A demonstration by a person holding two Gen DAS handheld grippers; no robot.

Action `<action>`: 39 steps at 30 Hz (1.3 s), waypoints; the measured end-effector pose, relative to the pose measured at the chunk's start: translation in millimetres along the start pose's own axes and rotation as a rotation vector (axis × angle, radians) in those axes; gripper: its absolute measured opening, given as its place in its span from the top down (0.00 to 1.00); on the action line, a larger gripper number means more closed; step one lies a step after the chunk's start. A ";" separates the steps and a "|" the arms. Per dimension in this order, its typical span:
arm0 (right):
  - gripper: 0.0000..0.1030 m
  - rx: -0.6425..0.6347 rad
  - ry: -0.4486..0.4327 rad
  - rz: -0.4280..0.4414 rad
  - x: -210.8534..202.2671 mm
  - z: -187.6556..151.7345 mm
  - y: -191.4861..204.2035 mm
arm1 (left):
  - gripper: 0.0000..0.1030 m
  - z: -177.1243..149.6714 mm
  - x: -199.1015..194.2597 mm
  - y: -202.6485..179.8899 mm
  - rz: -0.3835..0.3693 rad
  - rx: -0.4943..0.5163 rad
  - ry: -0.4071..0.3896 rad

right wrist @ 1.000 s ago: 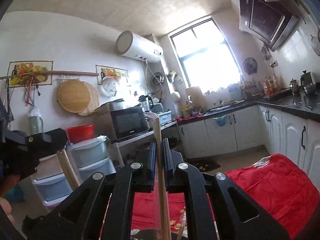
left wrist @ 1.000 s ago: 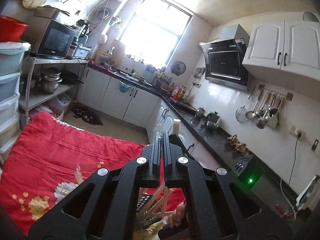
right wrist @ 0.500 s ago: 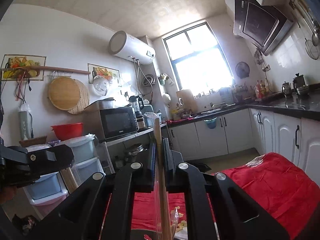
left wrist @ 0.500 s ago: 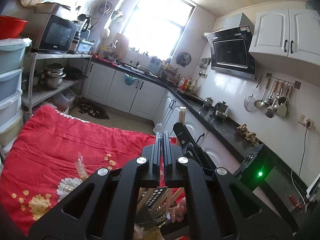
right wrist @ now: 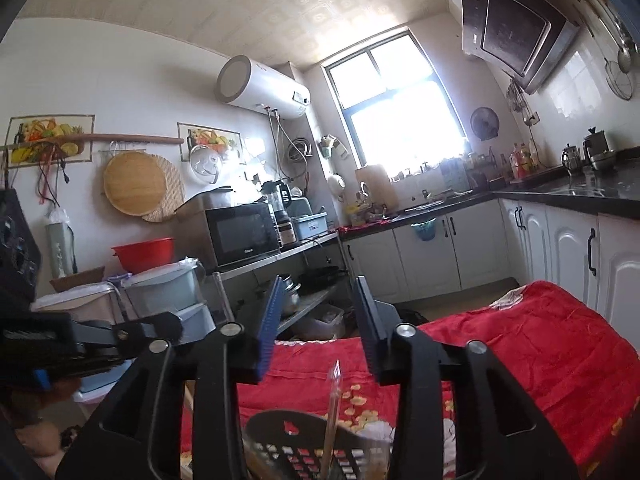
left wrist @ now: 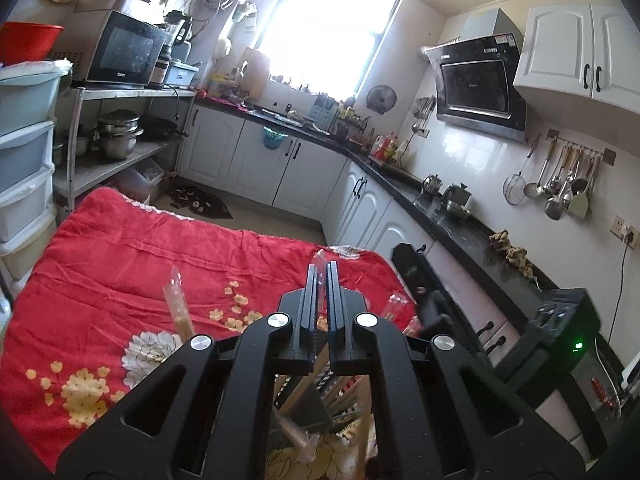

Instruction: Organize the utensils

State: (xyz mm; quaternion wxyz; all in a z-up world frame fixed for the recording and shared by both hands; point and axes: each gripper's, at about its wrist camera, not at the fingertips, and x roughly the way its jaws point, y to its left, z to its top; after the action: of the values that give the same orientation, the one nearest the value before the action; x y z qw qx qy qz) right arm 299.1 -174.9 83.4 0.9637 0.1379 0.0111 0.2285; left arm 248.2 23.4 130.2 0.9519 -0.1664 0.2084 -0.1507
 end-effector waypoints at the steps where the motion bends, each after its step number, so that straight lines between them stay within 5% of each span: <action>1: 0.61 0.003 0.004 0.001 -3.2 0.7 -0.3 | 0.88 -0.7 -1.0 -0.1 0.005 0.000 0.004; 2: 0.57 0.007 0.014 0.003 -7.5 1.6 -1.0 | 0.74 -1.6 -2.4 -0.5 0.005 0.001 0.003; 4: 0.54 0.019 0.029 0.008 -14.4 2.8 -2.0 | 0.65 -2.8 -5.6 -1.9 0.009 0.006 0.000; 8: 0.54 0.007 0.044 0.002 -29.5 5.9 -3.0 | 0.63 -5.8 -10.2 -3.7 0.027 0.019 -0.001; 20: 0.38 -0.034 0.162 0.076 -77.8 13.7 7.2 | 0.26 -22.5 -42.3 -17.3 0.047 0.079 -0.002; 31: 0.30 -0.113 0.294 0.070 -110.0 -9.5 27.3 | 0.11 -51.2 -71.4 -8.5 0.080 0.066 0.031; 39: 0.22 -0.149 0.370 0.060 -128.2 -28.7 36.2 | 0.10 -78.3 -83.1 0.6 0.112 0.043 0.074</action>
State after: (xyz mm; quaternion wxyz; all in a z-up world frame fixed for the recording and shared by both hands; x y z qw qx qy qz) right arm 166.0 -193.2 60.3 0.9454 0.0222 0.1672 0.2788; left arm 141.2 33.8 91.7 0.9539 -0.1282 0.2490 -0.1075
